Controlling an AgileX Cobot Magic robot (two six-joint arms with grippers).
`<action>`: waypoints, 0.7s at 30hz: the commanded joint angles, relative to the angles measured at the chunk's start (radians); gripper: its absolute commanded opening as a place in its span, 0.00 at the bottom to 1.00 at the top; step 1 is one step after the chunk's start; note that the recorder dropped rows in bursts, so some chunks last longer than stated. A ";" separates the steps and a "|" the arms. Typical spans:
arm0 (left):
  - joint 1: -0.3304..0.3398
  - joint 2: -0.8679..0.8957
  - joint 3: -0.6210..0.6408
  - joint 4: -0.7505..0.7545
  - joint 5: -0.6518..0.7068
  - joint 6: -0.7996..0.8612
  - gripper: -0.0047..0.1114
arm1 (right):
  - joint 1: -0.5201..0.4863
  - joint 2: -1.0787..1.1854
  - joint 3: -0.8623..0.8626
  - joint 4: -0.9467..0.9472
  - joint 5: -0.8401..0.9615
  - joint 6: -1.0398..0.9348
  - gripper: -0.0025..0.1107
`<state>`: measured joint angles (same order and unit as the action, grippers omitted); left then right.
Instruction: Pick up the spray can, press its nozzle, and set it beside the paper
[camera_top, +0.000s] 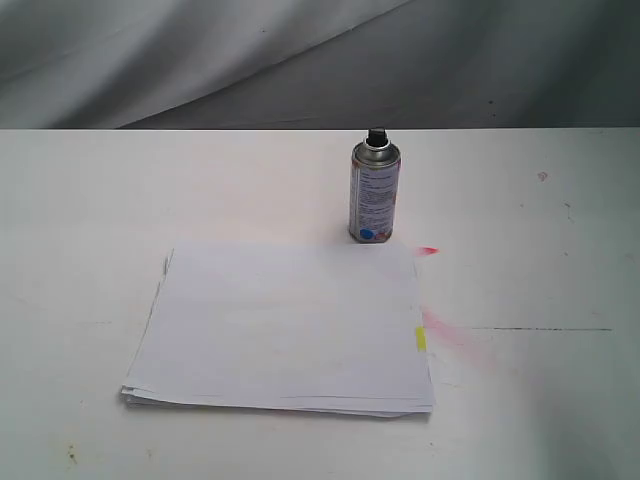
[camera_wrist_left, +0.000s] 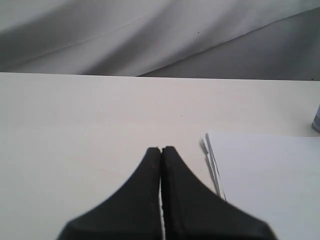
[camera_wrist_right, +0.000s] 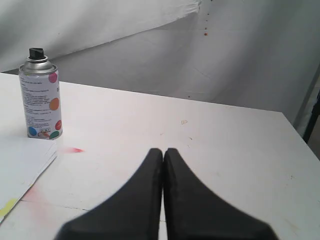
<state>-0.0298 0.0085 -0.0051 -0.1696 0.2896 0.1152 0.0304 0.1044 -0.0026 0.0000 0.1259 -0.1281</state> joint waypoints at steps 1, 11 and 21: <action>0.002 -0.005 0.005 -0.001 -0.006 -0.001 0.04 | -0.009 -0.007 0.003 -0.009 0.001 0.003 0.02; 0.002 -0.005 0.005 -0.001 -0.006 -0.001 0.04 | -0.009 -0.007 0.003 -0.009 0.001 0.003 0.02; 0.002 -0.005 0.005 -0.001 -0.006 -0.001 0.04 | -0.009 -0.007 -0.001 0.060 0.037 0.003 0.02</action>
<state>-0.0298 0.0085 -0.0051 -0.1696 0.2896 0.1152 0.0304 0.1044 -0.0026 0.0220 0.1352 -0.1281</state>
